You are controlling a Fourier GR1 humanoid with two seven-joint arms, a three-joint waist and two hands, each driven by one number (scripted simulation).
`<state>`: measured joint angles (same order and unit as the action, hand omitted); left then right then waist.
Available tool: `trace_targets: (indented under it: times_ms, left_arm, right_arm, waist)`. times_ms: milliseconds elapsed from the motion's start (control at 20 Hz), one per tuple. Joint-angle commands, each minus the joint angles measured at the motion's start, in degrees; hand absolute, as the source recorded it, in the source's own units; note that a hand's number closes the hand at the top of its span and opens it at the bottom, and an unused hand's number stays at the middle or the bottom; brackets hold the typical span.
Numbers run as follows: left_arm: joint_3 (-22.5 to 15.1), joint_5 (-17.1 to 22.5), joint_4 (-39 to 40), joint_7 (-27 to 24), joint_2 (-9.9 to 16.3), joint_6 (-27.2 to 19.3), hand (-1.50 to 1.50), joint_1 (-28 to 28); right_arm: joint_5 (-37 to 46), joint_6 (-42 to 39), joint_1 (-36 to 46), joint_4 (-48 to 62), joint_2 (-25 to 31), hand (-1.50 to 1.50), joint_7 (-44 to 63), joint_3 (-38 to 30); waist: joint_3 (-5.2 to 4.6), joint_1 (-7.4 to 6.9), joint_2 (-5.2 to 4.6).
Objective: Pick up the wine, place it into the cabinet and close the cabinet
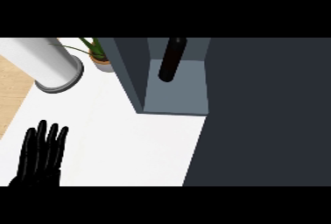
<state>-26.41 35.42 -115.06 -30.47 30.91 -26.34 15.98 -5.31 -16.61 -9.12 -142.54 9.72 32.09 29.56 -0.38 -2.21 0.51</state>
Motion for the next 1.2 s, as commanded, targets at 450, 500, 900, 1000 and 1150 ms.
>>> trace_targets:
  times_ms: [450, 500, 900, 1000, 1150]
  left_arm:
    - [11.45, 9.07, -2.74, -0.28, 7.71, 11.5, -1.5, 6.21]
    - [13.26, 10.78, -1.19, -1.0, 8.61, 14.4, -1.5, 7.65]
    - [19.27, 13.47, -2.36, -2.19, 11.12, 20.57, -1.5, 11.68]
    - [20.93, 14.88, -1.84, -1.02, 11.43, 20.46, -1.5, 9.99]
    - [23.06, 16.44, 0.82, -1.46, 12.2, 24.17, -1.5, 9.64]
  right_arm:
    - [3.94, 23.96, 27.98, 13.58, -9.6, 1.5, 6.07, 18.95]
    - [3.07, 25.78, 30.62, 15.67, -9.62, 1.5, 5.9, 19.01]
    - [-8.83, 37.39, 56.07, 33.74, -9.69, 1.5, 6.63, 10.52]
    - [-12.17, 37.73, 62.94, 39.04, -9.69, 1.5, 5.5, 8.19]
    - [-15.15, 40.89, 70.57, 47.88, -9.7, 1.5, 2.92, 7.25]
  waist:
    - [-0.02, -1.24, -0.35]
    - [-0.02, -1.49, -0.38]
    - [0.16, -2.63, -0.58]
    - [0.17, -2.64, -0.82]
    - [0.12, -2.99, -0.88]
